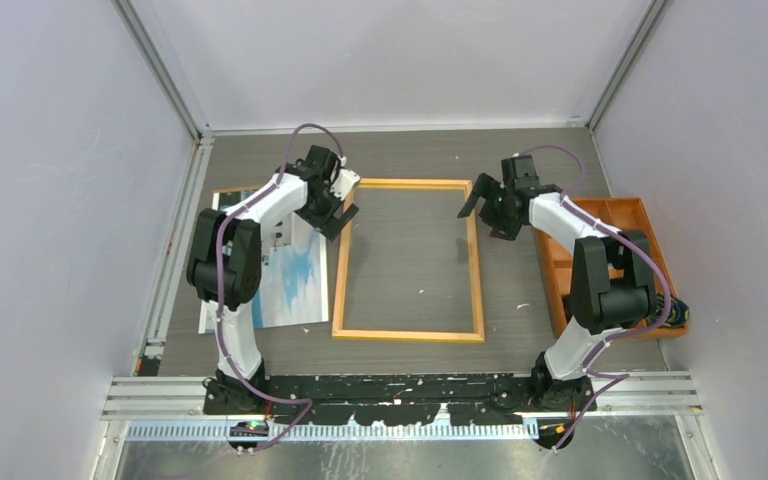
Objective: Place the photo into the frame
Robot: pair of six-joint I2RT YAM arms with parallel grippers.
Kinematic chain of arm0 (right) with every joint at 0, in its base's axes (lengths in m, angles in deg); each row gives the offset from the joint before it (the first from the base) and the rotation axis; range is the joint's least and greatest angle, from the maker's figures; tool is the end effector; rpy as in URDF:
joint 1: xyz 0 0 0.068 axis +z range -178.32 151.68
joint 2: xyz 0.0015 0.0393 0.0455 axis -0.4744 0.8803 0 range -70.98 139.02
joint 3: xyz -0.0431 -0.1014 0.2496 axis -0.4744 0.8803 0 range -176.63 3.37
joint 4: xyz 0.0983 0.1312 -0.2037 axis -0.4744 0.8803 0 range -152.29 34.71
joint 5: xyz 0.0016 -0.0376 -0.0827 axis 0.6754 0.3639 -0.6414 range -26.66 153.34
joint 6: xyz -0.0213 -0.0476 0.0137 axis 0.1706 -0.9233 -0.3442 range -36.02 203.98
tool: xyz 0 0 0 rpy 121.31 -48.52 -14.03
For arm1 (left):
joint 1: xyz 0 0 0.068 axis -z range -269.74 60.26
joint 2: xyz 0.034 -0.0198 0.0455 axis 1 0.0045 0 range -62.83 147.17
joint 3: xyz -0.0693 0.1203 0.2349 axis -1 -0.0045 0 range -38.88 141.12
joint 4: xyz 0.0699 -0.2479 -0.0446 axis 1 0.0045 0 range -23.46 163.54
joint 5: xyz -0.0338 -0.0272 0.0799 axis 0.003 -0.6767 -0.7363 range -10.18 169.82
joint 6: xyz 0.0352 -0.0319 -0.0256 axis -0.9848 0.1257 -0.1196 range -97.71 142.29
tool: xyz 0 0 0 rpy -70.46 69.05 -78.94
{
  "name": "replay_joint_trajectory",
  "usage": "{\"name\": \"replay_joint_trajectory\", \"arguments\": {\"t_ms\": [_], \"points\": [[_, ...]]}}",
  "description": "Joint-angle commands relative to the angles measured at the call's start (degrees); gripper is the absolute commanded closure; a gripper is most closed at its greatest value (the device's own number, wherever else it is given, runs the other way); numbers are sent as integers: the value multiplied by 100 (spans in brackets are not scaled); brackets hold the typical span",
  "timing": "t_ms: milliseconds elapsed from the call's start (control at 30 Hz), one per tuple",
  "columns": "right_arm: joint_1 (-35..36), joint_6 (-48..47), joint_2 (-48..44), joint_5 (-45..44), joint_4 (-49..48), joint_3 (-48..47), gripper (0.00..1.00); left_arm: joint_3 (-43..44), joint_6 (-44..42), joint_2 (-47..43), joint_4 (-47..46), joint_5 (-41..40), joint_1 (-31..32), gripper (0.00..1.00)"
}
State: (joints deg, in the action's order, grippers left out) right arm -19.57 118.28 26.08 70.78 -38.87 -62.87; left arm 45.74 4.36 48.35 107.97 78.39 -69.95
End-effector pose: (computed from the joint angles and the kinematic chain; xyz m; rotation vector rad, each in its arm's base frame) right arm 0.3525 0.0590 0.2128 0.5157 2.5176 0.4596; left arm 0.3788 -0.1354 0.2023 0.8850 2.6112 0.0256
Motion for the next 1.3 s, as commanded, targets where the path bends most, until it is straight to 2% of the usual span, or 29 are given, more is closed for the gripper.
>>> {"name": "replay_joint_trajectory", "arguments": {"t_ms": [0,300,467,667,767,900,1000,1267], "points": [[65,256,-85,39,-311,433,0,151,153,97,-46,98,7,0],[66,692,119,699,-989,952,0,223,194,484,-168,118,7,0],[73,1214,193,1389,-1652,1154,0,308,235,683,-165,279,15,0],[71,2044,-349,2182,-2584,1456,0,271,215,730,-136,409,144,0],[73,2690,-759,2592,-3296,1732,1,211,190,707,-150,525,170,0],[73,3927,-1147,3011,-4829,2372,4,179,184,703,-150,571,183,0],[113,4675,-1325,3112,-5857,2831,6,161,168,692,-144,569,183,0],[272,5901,-1372,3061,-7559,3489,8,74,140,612,-165,543,183,0]]}}
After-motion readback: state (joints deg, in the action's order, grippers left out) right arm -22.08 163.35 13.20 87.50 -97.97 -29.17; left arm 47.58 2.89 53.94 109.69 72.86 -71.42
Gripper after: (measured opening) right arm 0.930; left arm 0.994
